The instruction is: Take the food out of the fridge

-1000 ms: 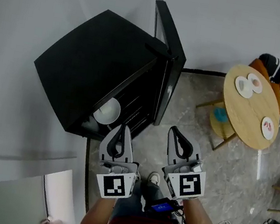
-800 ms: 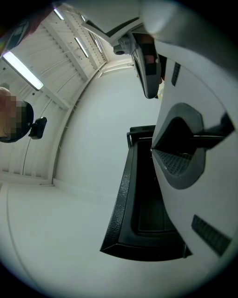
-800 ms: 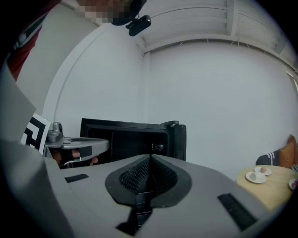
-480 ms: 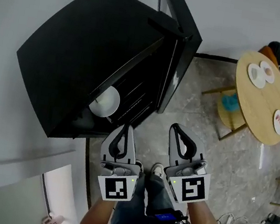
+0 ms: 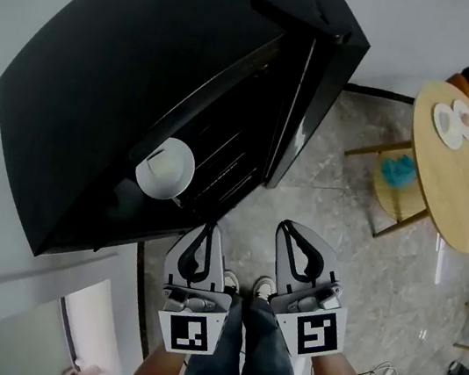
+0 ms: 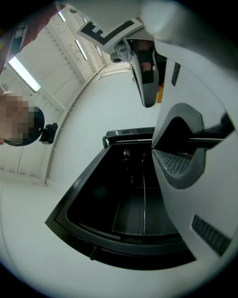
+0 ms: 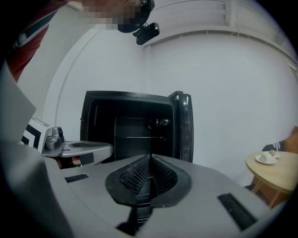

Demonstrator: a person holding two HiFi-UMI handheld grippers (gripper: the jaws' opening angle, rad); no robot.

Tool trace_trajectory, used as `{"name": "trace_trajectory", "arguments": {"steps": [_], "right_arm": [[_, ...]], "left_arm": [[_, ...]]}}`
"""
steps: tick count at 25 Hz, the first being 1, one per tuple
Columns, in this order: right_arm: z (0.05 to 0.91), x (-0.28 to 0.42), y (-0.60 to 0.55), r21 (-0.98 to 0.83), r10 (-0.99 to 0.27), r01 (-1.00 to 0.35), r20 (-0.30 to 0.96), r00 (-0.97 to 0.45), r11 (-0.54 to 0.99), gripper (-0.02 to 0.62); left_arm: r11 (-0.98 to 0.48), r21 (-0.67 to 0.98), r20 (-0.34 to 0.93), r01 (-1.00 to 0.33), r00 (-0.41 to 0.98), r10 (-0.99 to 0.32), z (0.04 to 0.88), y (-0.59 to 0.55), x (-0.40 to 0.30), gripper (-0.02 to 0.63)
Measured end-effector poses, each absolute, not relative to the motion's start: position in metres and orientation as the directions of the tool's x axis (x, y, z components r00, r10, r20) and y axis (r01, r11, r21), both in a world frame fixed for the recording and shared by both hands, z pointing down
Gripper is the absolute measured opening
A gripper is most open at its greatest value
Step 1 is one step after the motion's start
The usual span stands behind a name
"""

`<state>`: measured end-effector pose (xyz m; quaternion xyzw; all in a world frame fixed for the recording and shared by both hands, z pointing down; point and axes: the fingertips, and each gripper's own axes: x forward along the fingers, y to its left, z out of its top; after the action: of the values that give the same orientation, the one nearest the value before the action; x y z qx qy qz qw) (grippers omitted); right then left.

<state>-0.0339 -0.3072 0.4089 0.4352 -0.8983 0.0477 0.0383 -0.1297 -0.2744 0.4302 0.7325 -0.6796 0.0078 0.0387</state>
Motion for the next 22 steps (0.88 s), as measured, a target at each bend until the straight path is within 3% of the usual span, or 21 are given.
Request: {"name": "trace_trajectory", "arguments": {"steps": [22], "right_arm": [[0.527,-0.056,-0.310,-0.074,-0.751,-0.763,0.143,-0.645,0.642,0.023]], "left_arm": [[-0.031,0.023,0.017,-0.999,0.032,-0.999,0.529,-0.277,-0.139,0.014]]}}
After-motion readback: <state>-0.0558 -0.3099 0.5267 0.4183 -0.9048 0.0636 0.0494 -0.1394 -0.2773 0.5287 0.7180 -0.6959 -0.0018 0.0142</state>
